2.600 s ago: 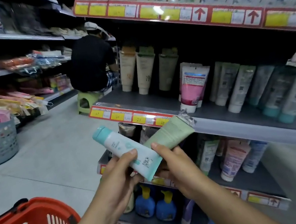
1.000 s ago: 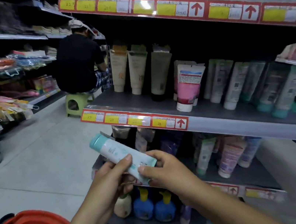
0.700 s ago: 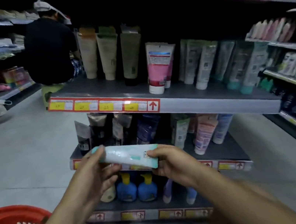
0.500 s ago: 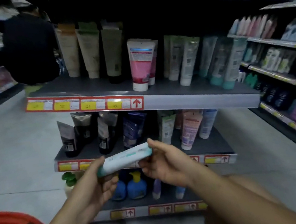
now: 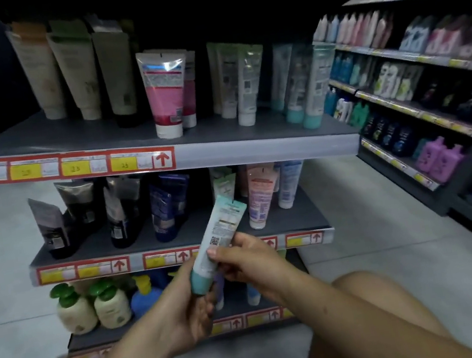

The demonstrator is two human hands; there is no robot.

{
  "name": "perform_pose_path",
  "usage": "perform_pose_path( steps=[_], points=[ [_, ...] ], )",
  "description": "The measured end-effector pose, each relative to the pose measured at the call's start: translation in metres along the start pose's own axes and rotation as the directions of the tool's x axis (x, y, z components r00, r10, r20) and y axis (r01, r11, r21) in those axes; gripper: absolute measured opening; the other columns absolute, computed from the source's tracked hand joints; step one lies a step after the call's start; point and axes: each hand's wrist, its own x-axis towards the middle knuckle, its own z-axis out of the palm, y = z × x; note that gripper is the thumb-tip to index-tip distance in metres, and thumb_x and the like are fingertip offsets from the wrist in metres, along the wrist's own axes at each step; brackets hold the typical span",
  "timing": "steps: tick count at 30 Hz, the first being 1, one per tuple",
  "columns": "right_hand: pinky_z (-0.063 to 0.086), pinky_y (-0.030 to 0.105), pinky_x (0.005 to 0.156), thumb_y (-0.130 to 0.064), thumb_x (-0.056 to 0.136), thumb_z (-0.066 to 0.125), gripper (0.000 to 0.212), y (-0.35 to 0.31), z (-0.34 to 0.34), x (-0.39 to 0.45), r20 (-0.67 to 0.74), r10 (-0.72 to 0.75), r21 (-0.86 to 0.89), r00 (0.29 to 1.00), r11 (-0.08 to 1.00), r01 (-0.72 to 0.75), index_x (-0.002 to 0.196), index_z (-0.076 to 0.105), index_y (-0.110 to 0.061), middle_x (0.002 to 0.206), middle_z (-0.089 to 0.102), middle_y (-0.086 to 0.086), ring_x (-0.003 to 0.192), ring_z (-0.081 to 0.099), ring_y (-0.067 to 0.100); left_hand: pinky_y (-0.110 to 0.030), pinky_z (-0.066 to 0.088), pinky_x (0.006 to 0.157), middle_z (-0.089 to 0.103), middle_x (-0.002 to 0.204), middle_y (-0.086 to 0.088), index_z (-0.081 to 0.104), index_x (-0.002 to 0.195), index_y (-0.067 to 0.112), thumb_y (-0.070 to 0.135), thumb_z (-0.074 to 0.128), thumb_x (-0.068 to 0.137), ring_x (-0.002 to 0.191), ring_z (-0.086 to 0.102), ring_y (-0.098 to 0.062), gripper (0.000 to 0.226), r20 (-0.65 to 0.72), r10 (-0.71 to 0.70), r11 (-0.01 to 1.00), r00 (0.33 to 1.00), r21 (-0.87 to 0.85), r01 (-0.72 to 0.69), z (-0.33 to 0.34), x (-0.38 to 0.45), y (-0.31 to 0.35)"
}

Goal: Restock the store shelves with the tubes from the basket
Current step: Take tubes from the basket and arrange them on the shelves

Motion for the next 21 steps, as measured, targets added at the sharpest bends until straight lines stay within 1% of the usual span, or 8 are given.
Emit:
perform_pose_path(
  steps=[4, 6, 8, 10, 12, 14, 17, 21],
  points=[
    [0.050, 0.014, 0.055, -0.014, 0.088, 0.071, 0.026, -0.002, -0.007, -0.012, -0.039, -0.024, -0.059, 0.999, 0.998, 0.022, 0.113, 0.065, -0.012, 0.091, 0.073, -0.004, 0.068, 0.068, 0.000, -0.013, 0.027, 0.037, 0.045, 0.049, -0.001, 0.060, 0.060, 0.014, 0.076, 0.054, 0.076, 0.034, 0.039, -0.011, 0.064, 0.017, 0.006, 0.997, 1.000, 0.080, -0.008, 0.014, -0.001, -0.005],
    [0.052, 0.015, 0.064, -0.020, 0.083, 0.077, 0.032, -0.001, -0.007, -0.014, -0.061, -0.024, -0.130, 0.998, 0.991, 0.016, 0.113, 0.065, -0.016, 0.098, 0.074, -0.004, 0.081, 0.070, 0.003, -0.014, 0.027, 0.038, 0.042, 0.051, -0.001, 0.066, 0.067, 0.014, 0.075, 0.055, 0.077, 0.036, 0.038, -0.012, 0.063, 0.027, 0.029, 0.998, 0.999, 0.062, -0.030, 0.020, 0.001, -0.003],
    [0.056, 0.022, 0.080, -0.026, 0.074, 0.083, 0.044, 0.002, -0.006, -0.014, -0.074, -0.046, -0.186, 0.996, 0.982, 0.032, 0.114, 0.064, -0.022, 0.104, 0.074, -0.005, 0.094, 0.070, 0.006, -0.017, 0.029, 0.040, 0.042, 0.053, -0.003, 0.079, 0.087, 0.015, 0.074, 0.054, 0.080, 0.038, 0.039, -0.012, 0.064, 0.045, 0.081, 0.997, 0.996, 0.002, -0.082, 0.028, 0.005, 0.001],
    [0.056, 0.031, 0.091, -0.030, 0.069, 0.085, 0.050, 0.001, -0.007, -0.014, -0.102, -0.078, -0.207, 0.992, 0.977, 0.056, 0.114, 0.063, -0.025, 0.108, 0.074, -0.006, 0.100, 0.069, 0.006, -0.019, 0.030, 0.041, 0.042, 0.052, -0.005, 0.079, 0.102, 0.019, 0.073, 0.052, 0.083, 0.039, 0.040, -0.013, 0.063, 0.049, 0.141, 0.990, 0.989, -0.032, -0.140, 0.036, 0.007, 0.004],
    [0.056, 0.029, 0.091, -0.024, 0.073, 0.084, 0.044, -0.005, -0.012, -0.015, -0.118, -0.127, -0.216, 0.985, 0.971, 0.100, 0.112, 0.063, -0.024, 0.106, 0.074, -0.006, 0.100, 0.069, 0.006, -0.022, 0.032, 0.040, 0.043, 0.049, -0.005, 0.078, 0.103, 0.018, 0.073, 0.049, 0.085, 0.039, 0.042, -0.014, 0.065, 0.032, 0.193, 0.981, 0.981, 0.001, -0.193, 0.041, 0.005, 0.008],
    [0.055, 0.023, 0.085, -0.017, 0.078, 0.081, 0.036, -0.014, -0.015, -0.019, -0.118, -0.196, -0.251, 0.973, 0.954, 0.162, 0.108, 0.062, -0.023, 0.103, 0.074, -0.006, 0.098, 0.069, 0.004, -0.024, 0.037, 0.043, 0.050, 0.048, -0.008, 0.076, 0.100, 0.016, 0.075, 0.045, 0.086, 0.041, 0.047, -0.016, 0.068, -0.020, 0.265, 0.959, 0.964, 0.105, -0.262, 0.047, 0.000, 0.015],
    [0.053, 0.016, 0.075, -0.016, 0.079, 0.081, 0.034, -0.031, -0.020, -0.023, -0.130, -0.282, -0.359, 0.951, 0.907, 0.220, 0.103, 0.059, -0.026, 0.099, 0.071, -0.009, 0.091, 0.068, -0.002, -0.028, 0.045, 0.051, 0.062, 0.053, -0.011, 0.074, 0.088, 0.010, 0.067, 0.043, 0.093, 0.051, 0.057, -0.022, 0.065, -0.101, 0.451, 0.857, 0.887, 0.325, -0.399, 0.051, -0.005, 0.030],
    [0.053, 0.018, 0.076, -0.024, 0.077, 0.082, 0.038, -0.072, -0.034, -0.029, -0.224, -0.380, -0.440, 0.898, 0.861, 0.254, 0.104, 0.057, -0.030, 0.099, 0.069, -0.014, 0.090, 0.067, -0.001, -0.036, 0.049, 0.066, 0.070, 0.065, -0.006, 0.072, 0.076, 0.021, 0.048, 0.055, 0.095, 0.061, 0.064, -0.019, 0.037, -0.007, 0.686, 0.620, 0.728, 0.529, -0.579, 0.038, -0.009, 0.045]
  ],
)
